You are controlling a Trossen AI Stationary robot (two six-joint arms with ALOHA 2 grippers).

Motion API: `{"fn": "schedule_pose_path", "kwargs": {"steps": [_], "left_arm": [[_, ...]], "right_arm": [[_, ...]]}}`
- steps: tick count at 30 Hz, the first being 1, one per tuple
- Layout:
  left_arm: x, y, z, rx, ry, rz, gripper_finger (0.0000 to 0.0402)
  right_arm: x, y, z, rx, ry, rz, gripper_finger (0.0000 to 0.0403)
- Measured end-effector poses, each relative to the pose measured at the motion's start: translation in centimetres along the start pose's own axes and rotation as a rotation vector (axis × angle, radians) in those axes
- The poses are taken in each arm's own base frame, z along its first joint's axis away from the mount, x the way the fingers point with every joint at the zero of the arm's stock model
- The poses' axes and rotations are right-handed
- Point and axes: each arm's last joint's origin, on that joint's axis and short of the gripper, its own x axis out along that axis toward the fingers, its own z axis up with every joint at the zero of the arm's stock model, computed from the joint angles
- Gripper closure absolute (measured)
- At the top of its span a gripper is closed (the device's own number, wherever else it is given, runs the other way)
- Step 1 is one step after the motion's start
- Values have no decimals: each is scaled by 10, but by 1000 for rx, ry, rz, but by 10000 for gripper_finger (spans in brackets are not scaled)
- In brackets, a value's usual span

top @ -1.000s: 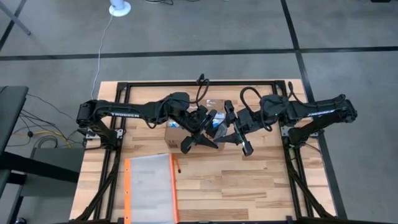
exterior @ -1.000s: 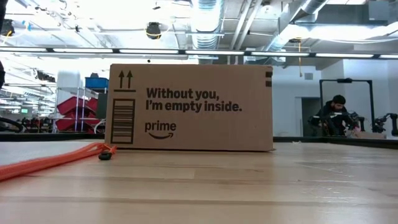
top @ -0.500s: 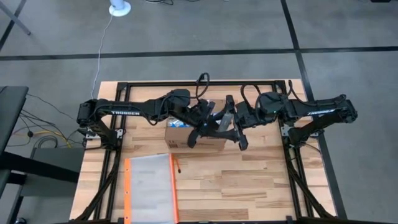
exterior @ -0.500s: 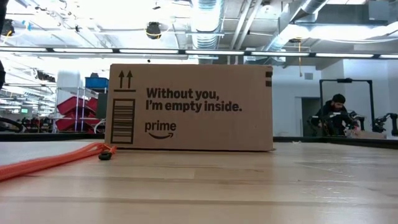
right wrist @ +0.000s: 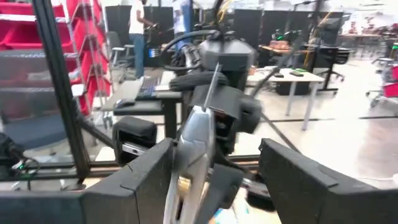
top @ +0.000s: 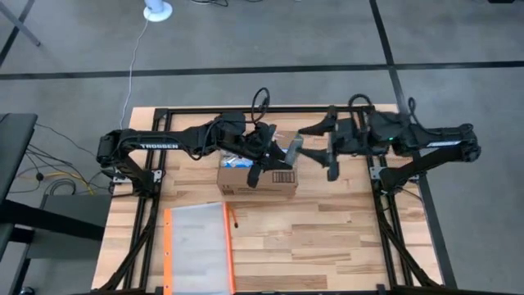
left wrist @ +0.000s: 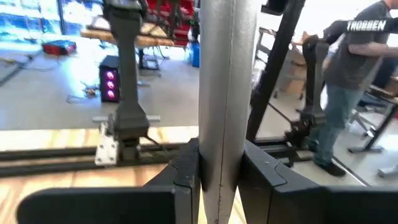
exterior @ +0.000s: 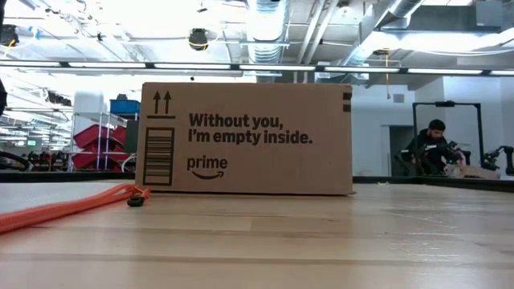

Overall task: Unpack boxes
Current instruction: Open the cardboard box with the silver cutter

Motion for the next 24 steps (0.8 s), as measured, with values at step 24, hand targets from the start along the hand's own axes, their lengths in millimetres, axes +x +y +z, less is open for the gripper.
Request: {"fn": "schedule_pose_path", "kwargs": {"steps": [24], "left_arm": [[-3, 5, 6, -1, -52, 64, 349]], "right_arm": [[30, 9, -18, 62, 74, -18, 240]]}}
